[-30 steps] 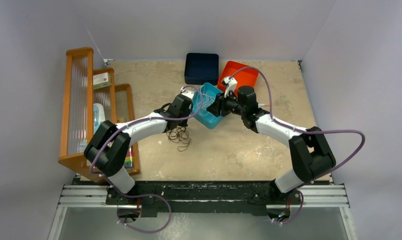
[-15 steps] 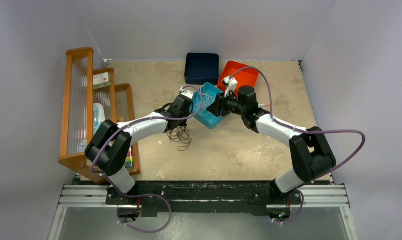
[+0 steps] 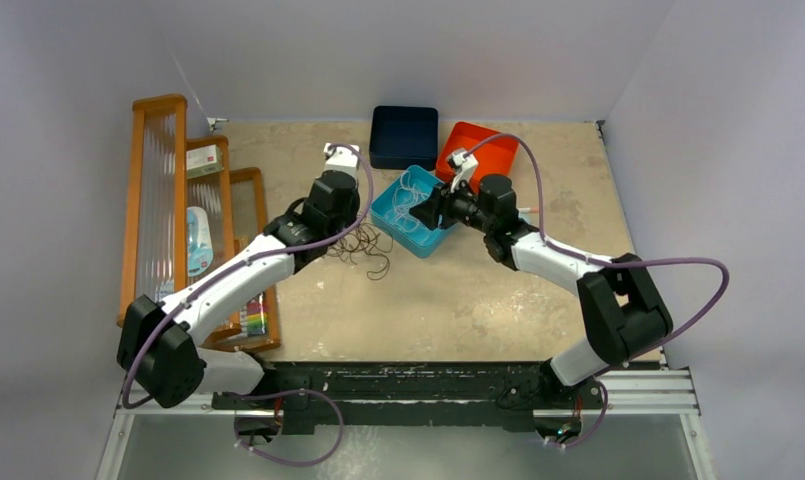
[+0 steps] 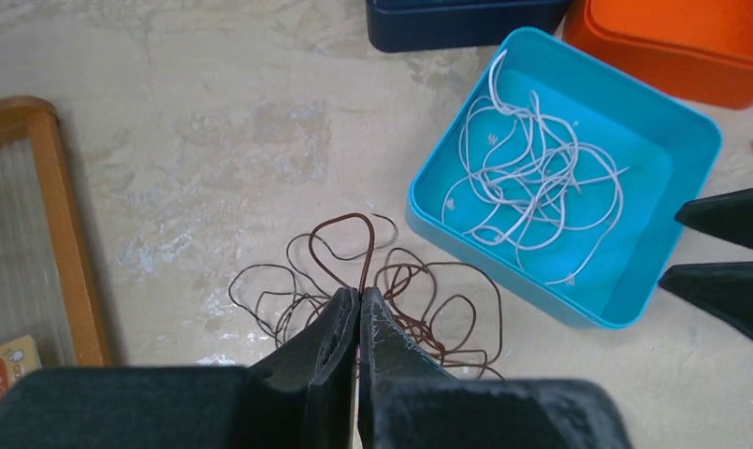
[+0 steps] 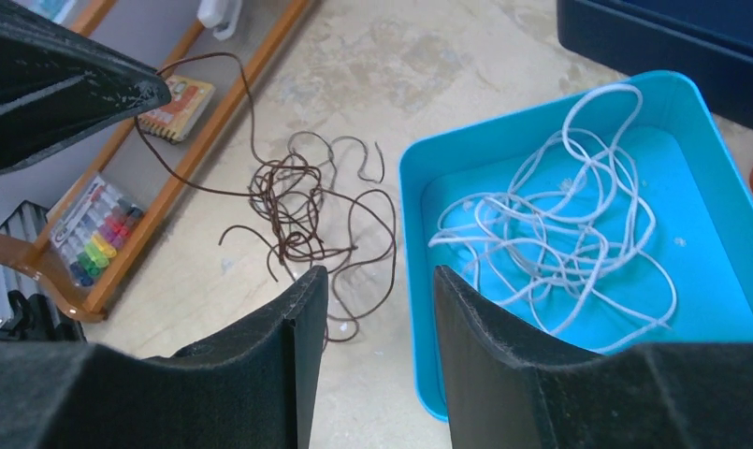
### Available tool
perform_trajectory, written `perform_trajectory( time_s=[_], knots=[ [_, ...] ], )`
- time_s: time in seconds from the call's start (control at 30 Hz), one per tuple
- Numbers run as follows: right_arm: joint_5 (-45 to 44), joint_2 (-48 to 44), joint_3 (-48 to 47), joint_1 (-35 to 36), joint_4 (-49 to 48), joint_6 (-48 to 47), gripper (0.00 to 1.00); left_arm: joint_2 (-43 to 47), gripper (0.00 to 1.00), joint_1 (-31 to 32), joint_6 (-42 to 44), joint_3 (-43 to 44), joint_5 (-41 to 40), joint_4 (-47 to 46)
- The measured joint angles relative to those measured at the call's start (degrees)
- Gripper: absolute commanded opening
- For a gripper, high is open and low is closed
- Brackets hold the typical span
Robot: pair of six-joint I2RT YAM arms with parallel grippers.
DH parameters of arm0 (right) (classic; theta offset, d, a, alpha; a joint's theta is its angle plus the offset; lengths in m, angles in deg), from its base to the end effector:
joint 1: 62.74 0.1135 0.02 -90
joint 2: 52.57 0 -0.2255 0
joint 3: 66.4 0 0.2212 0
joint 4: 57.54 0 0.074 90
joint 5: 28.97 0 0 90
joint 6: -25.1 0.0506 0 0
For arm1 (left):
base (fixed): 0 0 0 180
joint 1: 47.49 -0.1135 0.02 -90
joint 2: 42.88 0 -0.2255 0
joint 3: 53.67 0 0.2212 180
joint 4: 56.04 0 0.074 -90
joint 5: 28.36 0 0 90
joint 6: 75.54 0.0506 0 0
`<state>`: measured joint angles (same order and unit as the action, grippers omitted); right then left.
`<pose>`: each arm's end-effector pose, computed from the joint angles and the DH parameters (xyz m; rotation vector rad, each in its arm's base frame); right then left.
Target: Untangle the cables
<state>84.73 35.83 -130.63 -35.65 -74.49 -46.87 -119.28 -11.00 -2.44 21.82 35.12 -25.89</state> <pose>0.2889 0.1706 0.2332 -0.4599 1.7155 0.9289 0.2468 -0.1545 0.2676 0.0791 2.0503 -0.0881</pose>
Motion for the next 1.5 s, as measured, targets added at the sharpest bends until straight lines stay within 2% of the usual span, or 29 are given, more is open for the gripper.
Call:
perform_trajectory(
  time_s=[0.1, 0.27, 0.47, 0.77, 0.9, 1.27, 1.5],
  knots=[
    [0.4, 0.0, 0.0, 1.2, -2.4, -0.2, 0.52, 1.5, 0.00, 0.0, 0.0, 1.4, -0.2, 1.3],
    [1.8, 1.0, -0.3, 6.1, -6.9, -2.4, 0.65, 4.6, 0.00, 0.0, 0.0, 2.9, 0.3, 3.3],
    [4.4, 5.4, -1.6, 11.4, -15.8, -5.7, 0.70, 7.6, 0.00, 0.0, 0.0, 6.6, 2.4, 5.2],
    [5.4, 10.6, -6.4, 13.8, -23.7, -9.3, 0.74, 10.0, 0.00, 0.0, 0.0, 9.4, 5.0, 7.7],
    [5.4, 10.8, -8.3, 14.1, -25.2, -10.2, 0.73, 10.1, 0.00, 0.0, 0.0, 9.4, 5.8, 8.4],
    [5.9, 19.0, -15.6, 15.0, -26.8, -10.2, 0.52, 10.3, 0.00, 0.0, -0.2, 11.5, 8.3, 10.3],
    [6.0, 23.4, -15.4, 15.9, -26.8, -9.0, 0.48, 11.8, 0.00, 0.0, -0.5, 16.9, 8.4, 10.8]
  ],
)
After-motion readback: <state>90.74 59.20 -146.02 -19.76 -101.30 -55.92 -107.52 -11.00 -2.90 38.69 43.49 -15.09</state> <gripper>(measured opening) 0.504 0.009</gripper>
